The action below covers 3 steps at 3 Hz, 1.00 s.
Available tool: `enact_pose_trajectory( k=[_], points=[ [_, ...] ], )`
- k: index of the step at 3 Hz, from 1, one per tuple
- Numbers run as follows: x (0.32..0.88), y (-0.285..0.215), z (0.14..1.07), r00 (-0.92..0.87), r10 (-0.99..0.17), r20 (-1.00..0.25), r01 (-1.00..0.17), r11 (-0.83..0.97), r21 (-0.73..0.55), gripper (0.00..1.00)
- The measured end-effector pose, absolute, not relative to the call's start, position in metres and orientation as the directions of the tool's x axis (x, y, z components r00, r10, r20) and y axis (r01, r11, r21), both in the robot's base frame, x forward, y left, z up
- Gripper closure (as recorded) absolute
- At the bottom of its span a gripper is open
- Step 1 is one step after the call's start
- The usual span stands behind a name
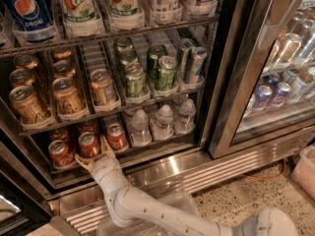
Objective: Pick coke can from bottom shelf of fridge
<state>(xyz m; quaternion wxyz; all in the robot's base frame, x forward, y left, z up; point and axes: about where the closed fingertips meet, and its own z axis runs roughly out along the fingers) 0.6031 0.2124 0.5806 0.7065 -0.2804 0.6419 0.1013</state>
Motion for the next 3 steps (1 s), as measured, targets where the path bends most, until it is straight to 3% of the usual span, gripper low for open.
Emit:
enact_pose_trajectory(
  k=[2,3],
  points=[
    [0.5981,0.2165,0.5803,0.158,-0.220,-0.963,-0.509,0.818,-0.270,0.40],
    [0.5945,0.2199,0.5803,0.158,-0.220,-0.963,-0.509,0.818,-0.270,0.54]
  ],
)
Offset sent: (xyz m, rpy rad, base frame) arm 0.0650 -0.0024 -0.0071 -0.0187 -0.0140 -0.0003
